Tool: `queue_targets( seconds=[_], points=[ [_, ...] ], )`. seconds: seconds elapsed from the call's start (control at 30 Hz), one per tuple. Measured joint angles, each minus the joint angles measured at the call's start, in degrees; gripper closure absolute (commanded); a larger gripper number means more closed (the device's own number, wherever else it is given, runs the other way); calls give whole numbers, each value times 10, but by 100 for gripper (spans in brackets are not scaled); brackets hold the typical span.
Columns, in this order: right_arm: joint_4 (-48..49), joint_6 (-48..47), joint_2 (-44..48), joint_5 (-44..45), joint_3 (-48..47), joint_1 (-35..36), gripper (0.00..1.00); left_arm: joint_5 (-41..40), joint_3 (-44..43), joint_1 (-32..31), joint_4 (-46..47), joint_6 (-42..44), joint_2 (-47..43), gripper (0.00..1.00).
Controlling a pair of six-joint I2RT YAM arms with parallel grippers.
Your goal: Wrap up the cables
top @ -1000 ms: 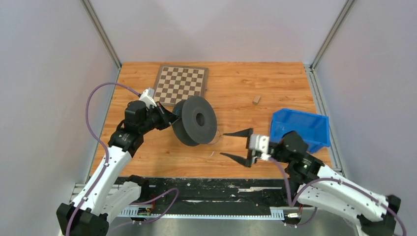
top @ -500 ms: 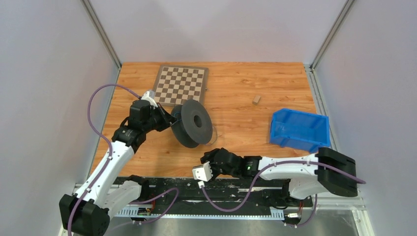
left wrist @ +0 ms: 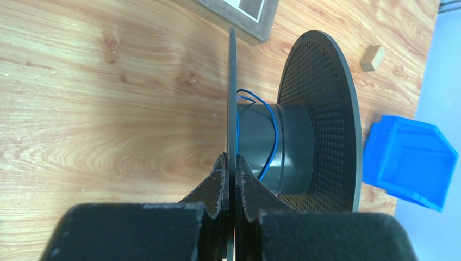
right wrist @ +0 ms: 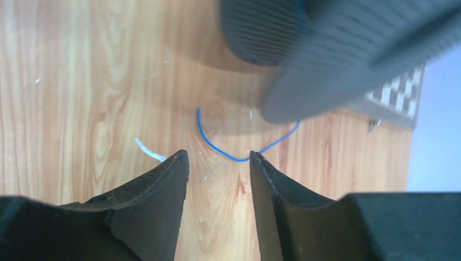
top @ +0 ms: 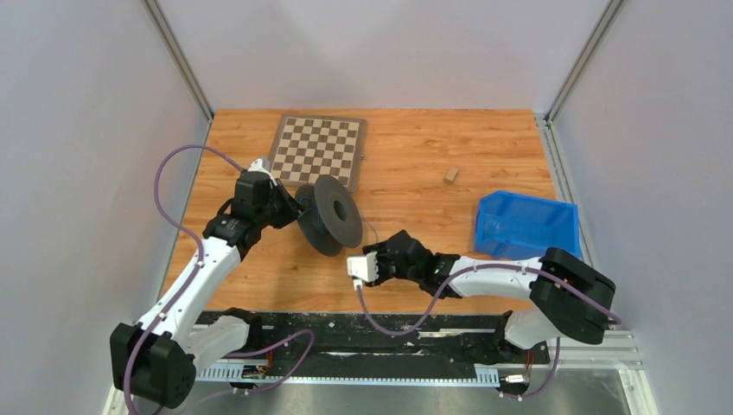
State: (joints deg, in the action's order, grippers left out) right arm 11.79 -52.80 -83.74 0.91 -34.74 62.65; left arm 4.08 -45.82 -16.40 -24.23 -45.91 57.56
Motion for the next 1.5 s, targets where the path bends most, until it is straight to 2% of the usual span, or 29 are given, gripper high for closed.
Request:
queue_targets(
  seconds=[0.23, 0.37, 0.47, 0.83, 1.17, 1.33, 1.5],
  points=[
    [15, 199, 84, -104, 2, -104, 49, -12, -1, 4, 4, 0, 28, 100],
    [32, 229, 85, -143, 10, -107, 49, -14, -1, 12, 15, -8, 50, 100],
    [27, 211, 62, -161, 10, -108, 49, -10, -4, 19, 29, -19, 69, 100],
    [-10, 22, -44, -197, -35, -130, 55, 12, -13, 36, 54, -37, 104, 100],
    [-38, -54, -108, -197, -63, -128, 58, 23, -16, 38, 68, -39, 120, 100],
    [-45, -70, -130, -183, -89, -126, 65, 26, -16, 38, 72, -39, 123, 100],
    [-47, -82, -153, -175, -110, -124, 82, 27, -16, 39, 73, -39, 124, 100]
  ],
)
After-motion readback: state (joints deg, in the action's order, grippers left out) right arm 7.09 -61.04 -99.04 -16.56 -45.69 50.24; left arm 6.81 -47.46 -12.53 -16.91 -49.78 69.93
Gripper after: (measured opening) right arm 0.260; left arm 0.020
